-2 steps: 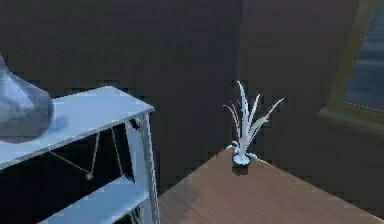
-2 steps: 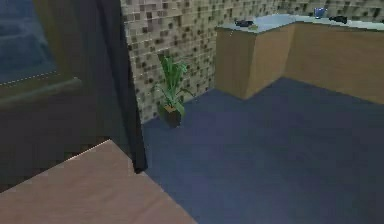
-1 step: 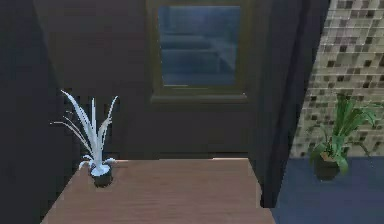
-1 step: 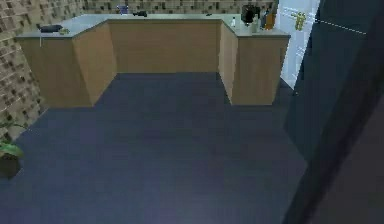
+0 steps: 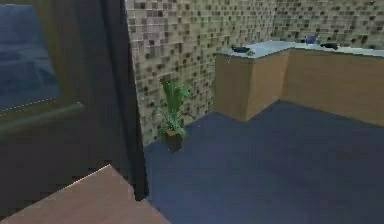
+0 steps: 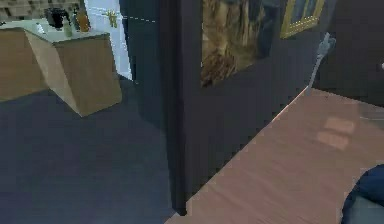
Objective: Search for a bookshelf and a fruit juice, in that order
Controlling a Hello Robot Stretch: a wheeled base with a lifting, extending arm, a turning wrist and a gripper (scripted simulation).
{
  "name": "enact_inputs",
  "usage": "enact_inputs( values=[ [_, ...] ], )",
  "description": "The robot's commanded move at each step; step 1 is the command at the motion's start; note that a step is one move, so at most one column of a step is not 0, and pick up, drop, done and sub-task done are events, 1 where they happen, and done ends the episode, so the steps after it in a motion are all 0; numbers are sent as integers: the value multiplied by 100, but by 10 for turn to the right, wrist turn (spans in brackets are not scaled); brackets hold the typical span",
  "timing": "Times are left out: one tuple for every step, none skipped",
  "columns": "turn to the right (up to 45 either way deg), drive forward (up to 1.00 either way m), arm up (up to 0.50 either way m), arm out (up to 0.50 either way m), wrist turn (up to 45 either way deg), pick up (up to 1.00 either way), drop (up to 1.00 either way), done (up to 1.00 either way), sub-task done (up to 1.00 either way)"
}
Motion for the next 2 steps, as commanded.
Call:
enact_inputs(
  values=[
    [420,0,0,0,0,0,0,0,0],
    [0,90,0,0,0,0,0,0,0]
  ],
)
